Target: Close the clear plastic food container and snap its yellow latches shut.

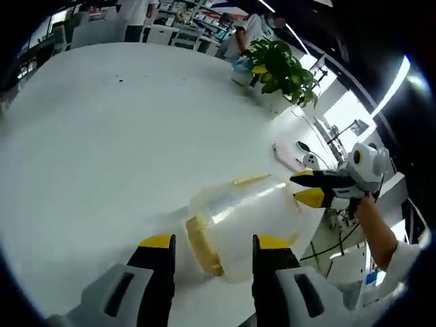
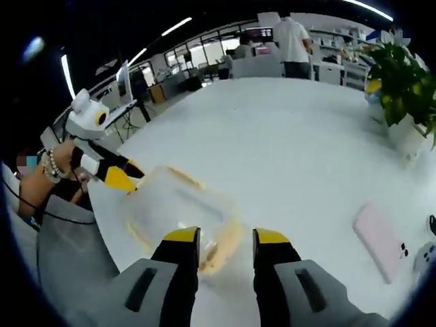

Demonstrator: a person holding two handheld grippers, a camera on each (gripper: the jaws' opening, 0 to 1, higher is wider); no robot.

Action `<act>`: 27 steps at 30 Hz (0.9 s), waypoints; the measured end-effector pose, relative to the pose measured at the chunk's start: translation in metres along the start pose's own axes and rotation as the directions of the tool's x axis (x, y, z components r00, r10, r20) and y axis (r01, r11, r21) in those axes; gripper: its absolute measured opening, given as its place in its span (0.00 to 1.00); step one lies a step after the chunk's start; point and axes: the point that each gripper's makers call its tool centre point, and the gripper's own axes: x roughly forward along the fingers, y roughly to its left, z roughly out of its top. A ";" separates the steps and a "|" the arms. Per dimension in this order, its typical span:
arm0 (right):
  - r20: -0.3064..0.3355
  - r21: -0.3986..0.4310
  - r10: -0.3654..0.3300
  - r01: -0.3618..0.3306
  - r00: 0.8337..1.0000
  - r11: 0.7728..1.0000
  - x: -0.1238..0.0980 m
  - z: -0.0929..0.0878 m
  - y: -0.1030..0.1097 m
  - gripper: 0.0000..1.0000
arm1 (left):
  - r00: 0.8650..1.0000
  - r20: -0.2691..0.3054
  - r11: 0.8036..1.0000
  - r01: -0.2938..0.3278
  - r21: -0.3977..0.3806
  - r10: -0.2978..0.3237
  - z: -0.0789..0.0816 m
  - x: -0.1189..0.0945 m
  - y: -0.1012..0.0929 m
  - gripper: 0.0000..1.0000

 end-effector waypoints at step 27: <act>-0.059 0.161 0.111 -0.100 0.992 0.982 0.006 -0.015 0.009 0.28 | 0.988 -0.154 0.994 -0.025 -0.107 0.008 -0.016 0.017 0.001 0.36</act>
